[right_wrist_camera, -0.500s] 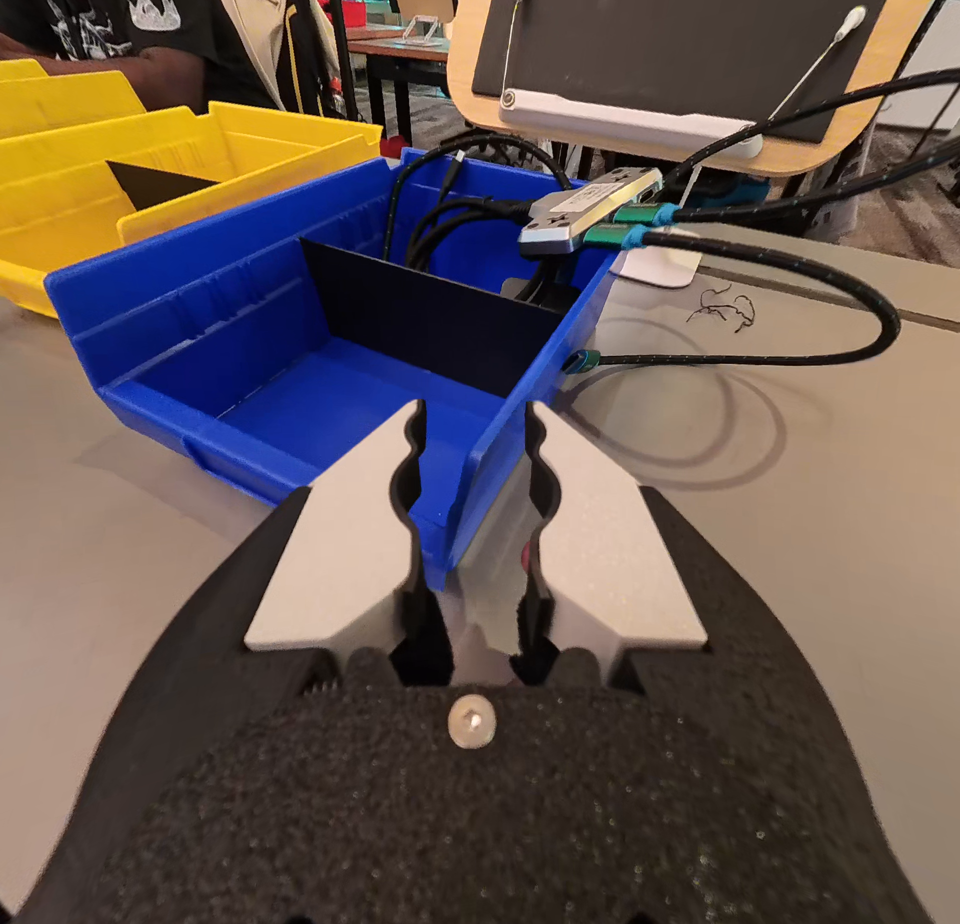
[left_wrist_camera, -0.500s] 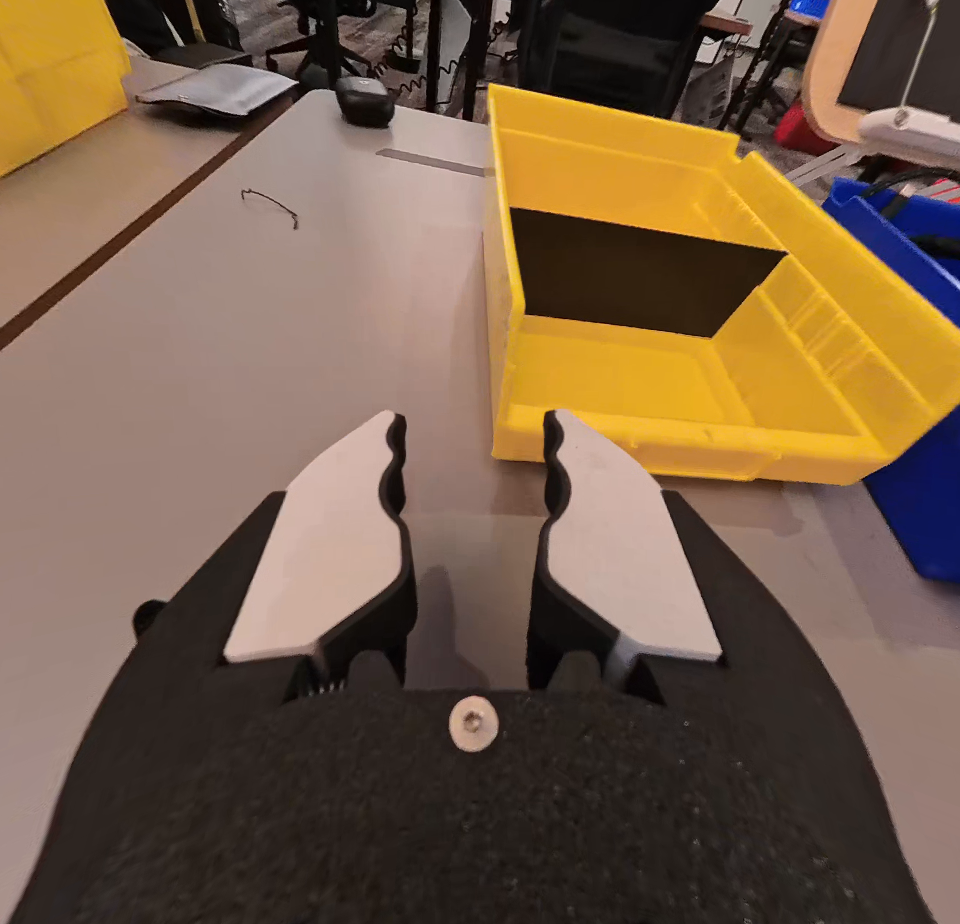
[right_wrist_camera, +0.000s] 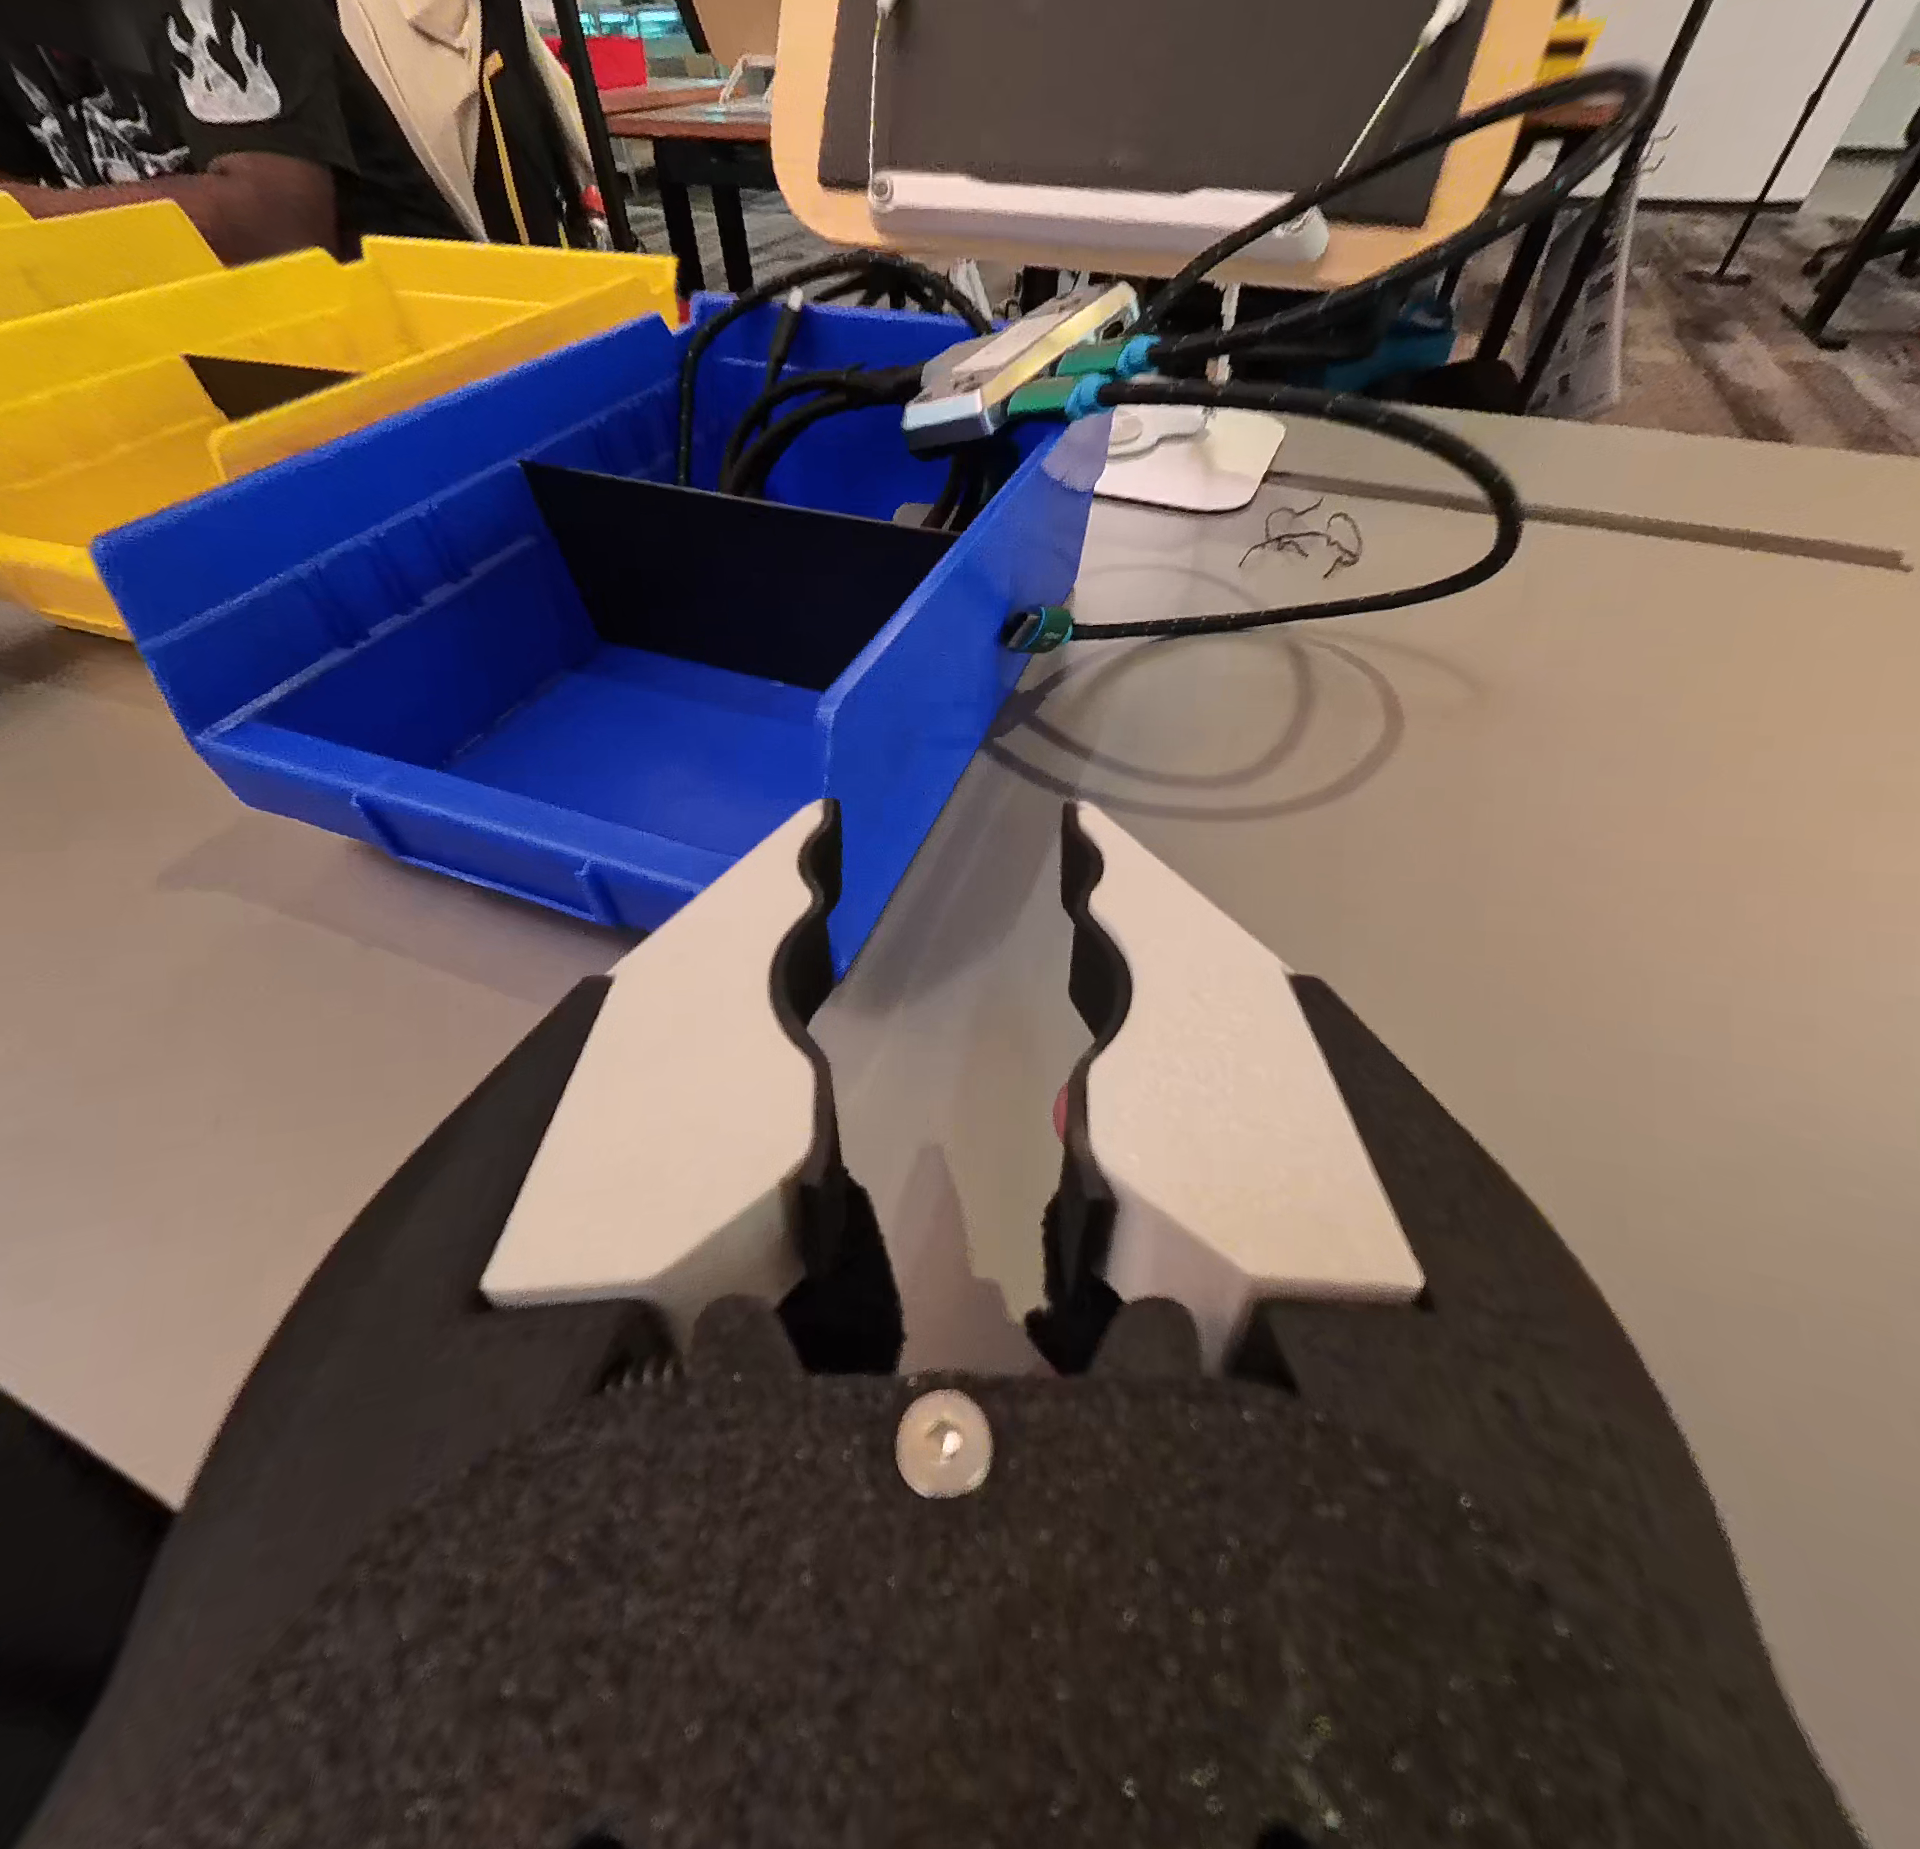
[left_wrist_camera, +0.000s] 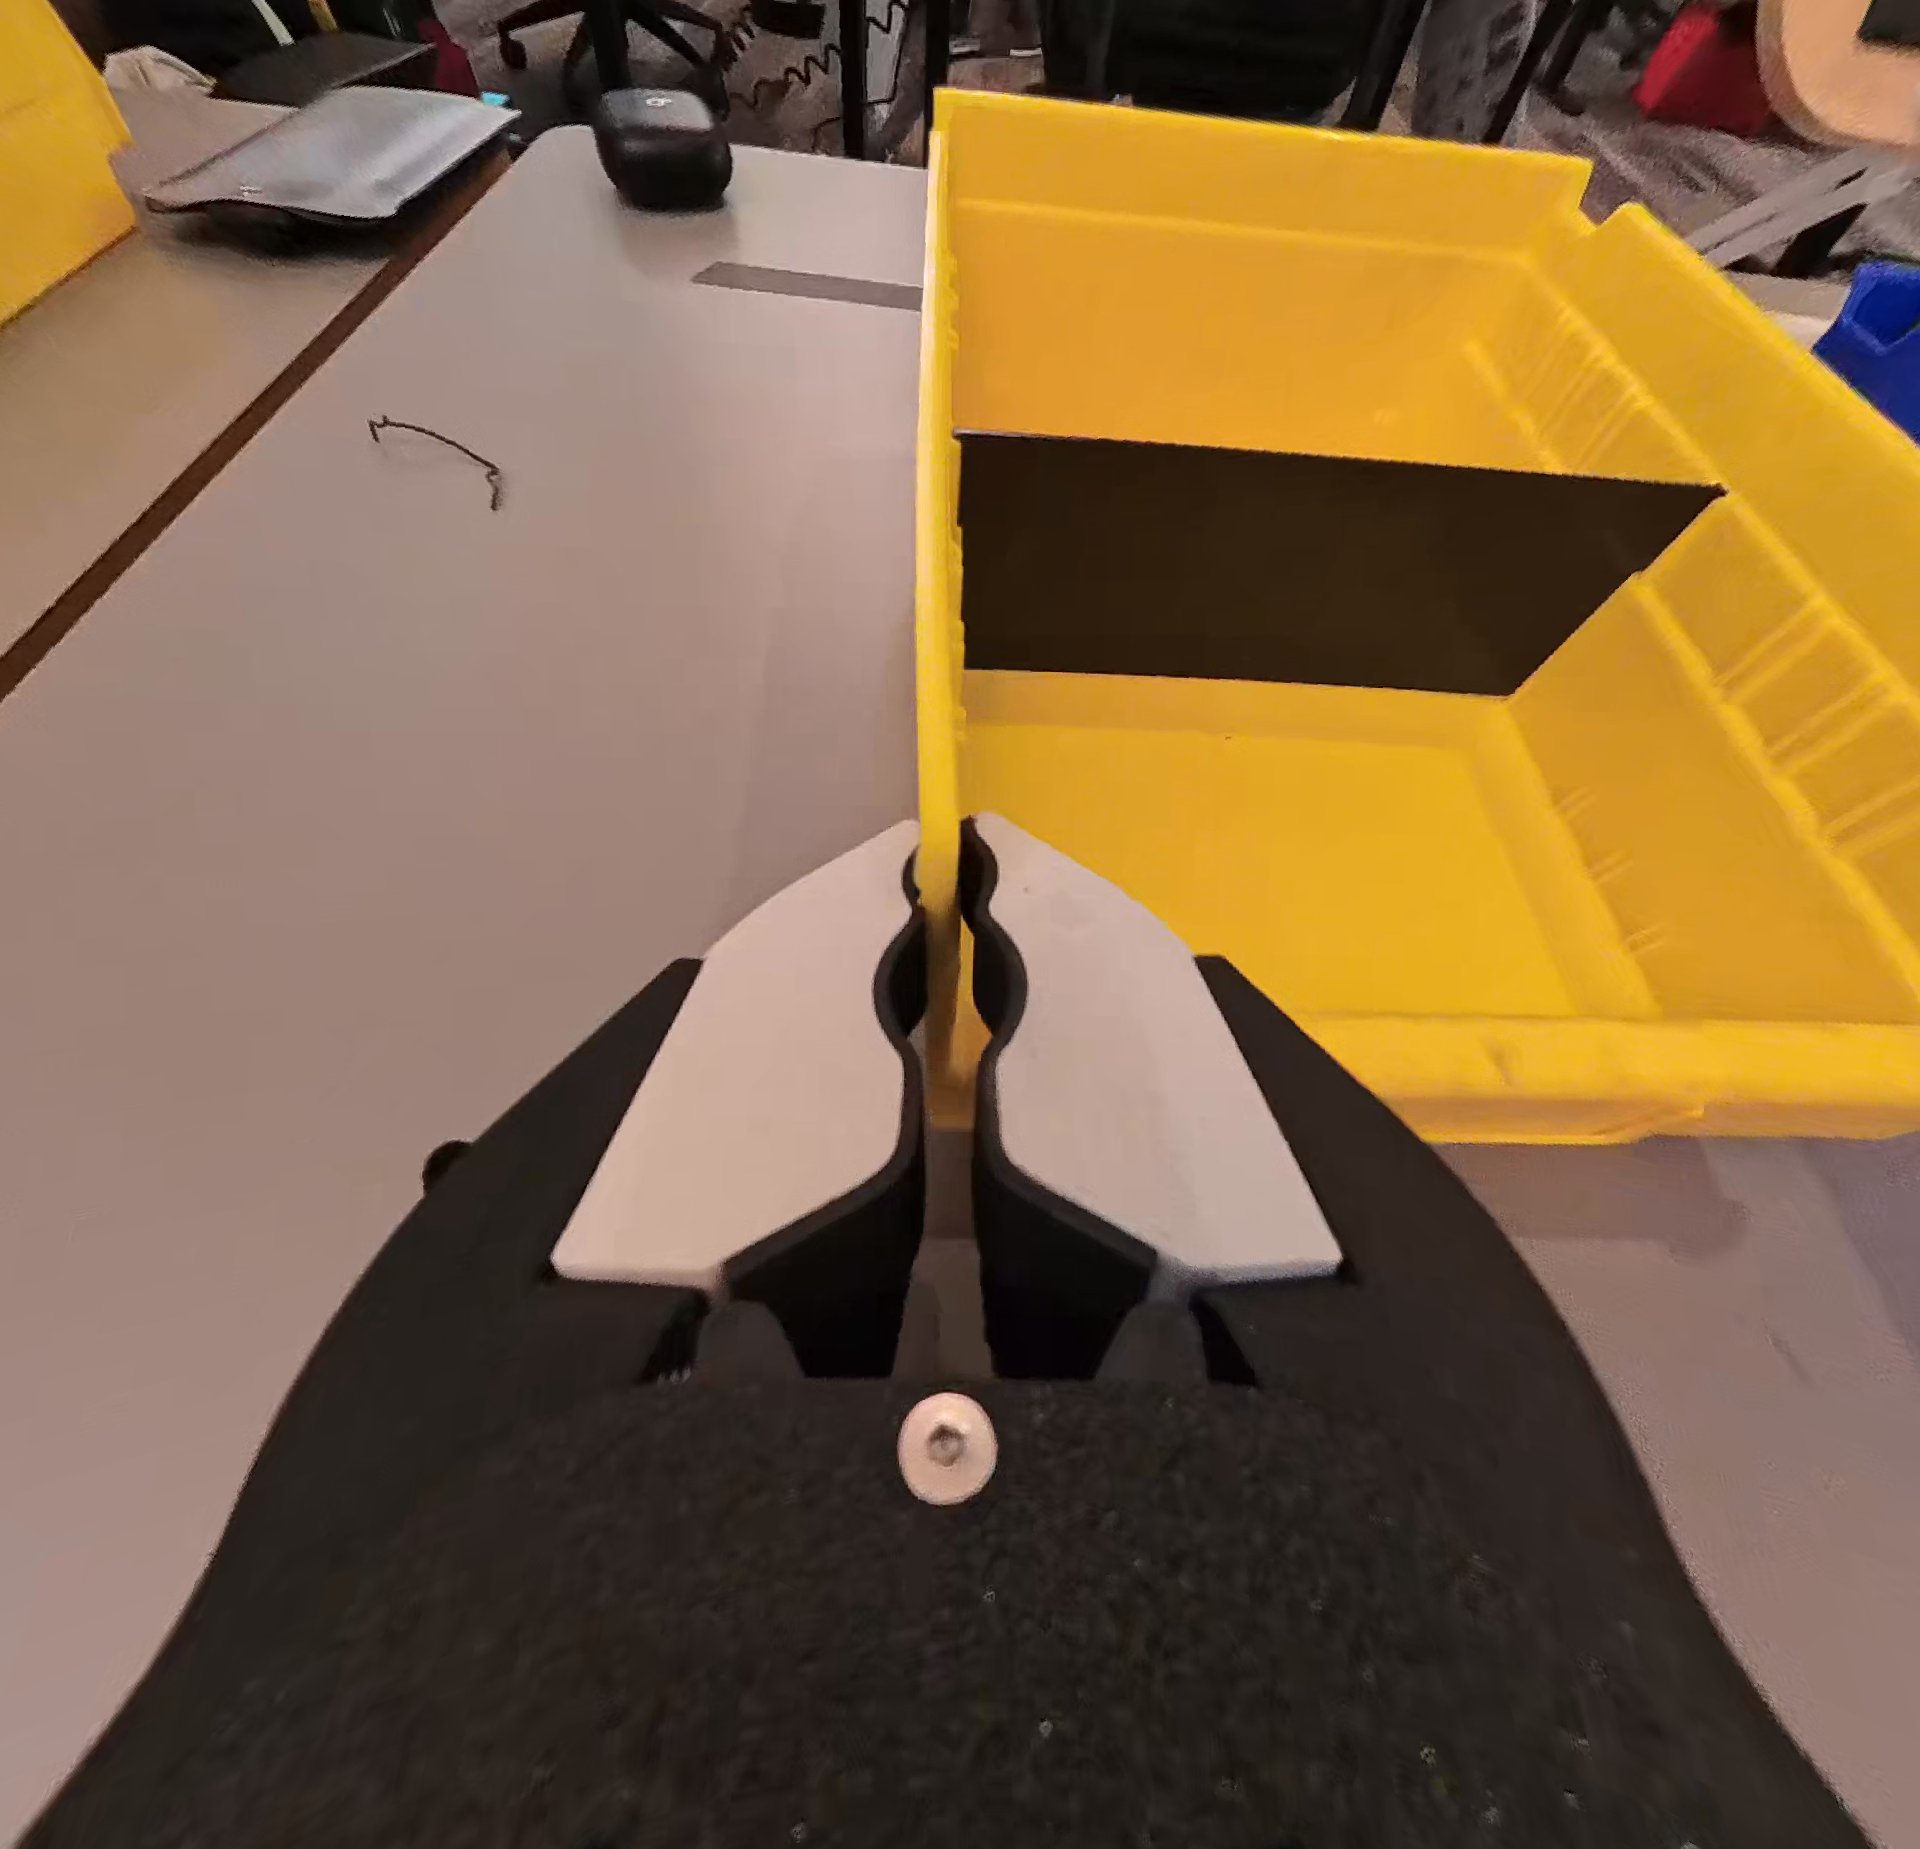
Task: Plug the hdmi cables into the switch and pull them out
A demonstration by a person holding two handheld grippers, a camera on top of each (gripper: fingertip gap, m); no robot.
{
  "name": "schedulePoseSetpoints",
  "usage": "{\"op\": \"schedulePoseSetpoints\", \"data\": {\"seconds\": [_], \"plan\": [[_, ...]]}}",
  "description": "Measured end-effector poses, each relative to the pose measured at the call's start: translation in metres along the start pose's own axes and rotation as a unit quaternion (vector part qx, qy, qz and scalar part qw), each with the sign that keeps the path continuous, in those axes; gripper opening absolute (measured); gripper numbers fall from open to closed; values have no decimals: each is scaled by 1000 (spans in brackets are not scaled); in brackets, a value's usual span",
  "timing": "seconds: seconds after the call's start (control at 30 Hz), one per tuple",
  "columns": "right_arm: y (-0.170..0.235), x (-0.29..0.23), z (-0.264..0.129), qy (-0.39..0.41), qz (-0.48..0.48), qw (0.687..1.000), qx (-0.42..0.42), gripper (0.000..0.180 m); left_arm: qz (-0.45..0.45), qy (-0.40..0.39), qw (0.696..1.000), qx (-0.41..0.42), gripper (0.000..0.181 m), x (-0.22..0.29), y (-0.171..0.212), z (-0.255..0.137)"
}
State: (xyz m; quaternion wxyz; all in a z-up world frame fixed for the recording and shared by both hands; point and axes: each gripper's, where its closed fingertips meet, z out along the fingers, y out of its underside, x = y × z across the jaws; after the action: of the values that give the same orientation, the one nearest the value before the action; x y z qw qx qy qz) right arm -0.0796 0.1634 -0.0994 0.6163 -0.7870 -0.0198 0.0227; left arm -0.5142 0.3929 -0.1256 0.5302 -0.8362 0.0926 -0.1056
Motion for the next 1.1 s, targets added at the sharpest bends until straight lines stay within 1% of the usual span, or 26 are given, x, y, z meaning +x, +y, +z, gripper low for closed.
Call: {"op": "schedulePoseSetpoints", "data": {"seconds": [0.1,0.13,0.17,0.2,0.3,0.4,0.5,0.57,0.6,0.7,0.8,0.83,0.87,0.9,0.93,1.0,1.1], "plan": [[-14,-6,-8,4,-13,999,30,41,-20,6,1000,0,3,1,1,-1],[-18,-12,-10,5,-23,999,36,37,-19,7,1000,-1,3,2,1,-2],[-18,-17,-12,14,-28,999,24,26,-18,5,1000,-1,3,2,3,-5],[-17,-28,-14,12,-22,1000,8,21,-18,4,1000,-1,3,3,4,-8],[-24,-87,-17,-58,1,998,-2,22,-24,2,1000,1,3,3,10,-21],[-21,-155,-9,-129,-19,991,-19,28,-49,-5,999,0,4,2,19,-40],[-16,-214,13,-175,-36,983,-38,31,-69,-16,997,-3,4,3,30,-65],[-16,-246,33,-185,-45,981,-46,33,-81,-33,996,-11,4,3,38,-83],[-16,-256,45,-177,-56,981,-48,35,-88,-48,995,-13,3,3,42,-91],[-21,-258,80,-94,-69,993,-25,37,-84,-73,994,-15,3,5,52,-111],[-7,-273,101,-99,-44,993,-48,36,-53,-76,996,-17,3,12,62,-130],[-3,-272,106,-86,-47,994,-52,34,-44,-79,996,-18,3,14,65,-137],[-2,-266,110,-62,-51,996,-48,18,-34,-83,996,-20,3,14,68,-143],[-3,-266,112,-65,-52,996,-45,8,-27,-91,995,-22,3,13,70,-150],[-3,-269,113,-86,-46,994,-48,5,-24,-97,995,-19,4,12,72,-156],[-5,-273,113,-103,-46,992,-49,4,-25,-101,995,-6,5,13,72,-166],[-13,-283,107,-134,-37,989,-57,3,12,-147,989,32,4,11,60,-187]]}}
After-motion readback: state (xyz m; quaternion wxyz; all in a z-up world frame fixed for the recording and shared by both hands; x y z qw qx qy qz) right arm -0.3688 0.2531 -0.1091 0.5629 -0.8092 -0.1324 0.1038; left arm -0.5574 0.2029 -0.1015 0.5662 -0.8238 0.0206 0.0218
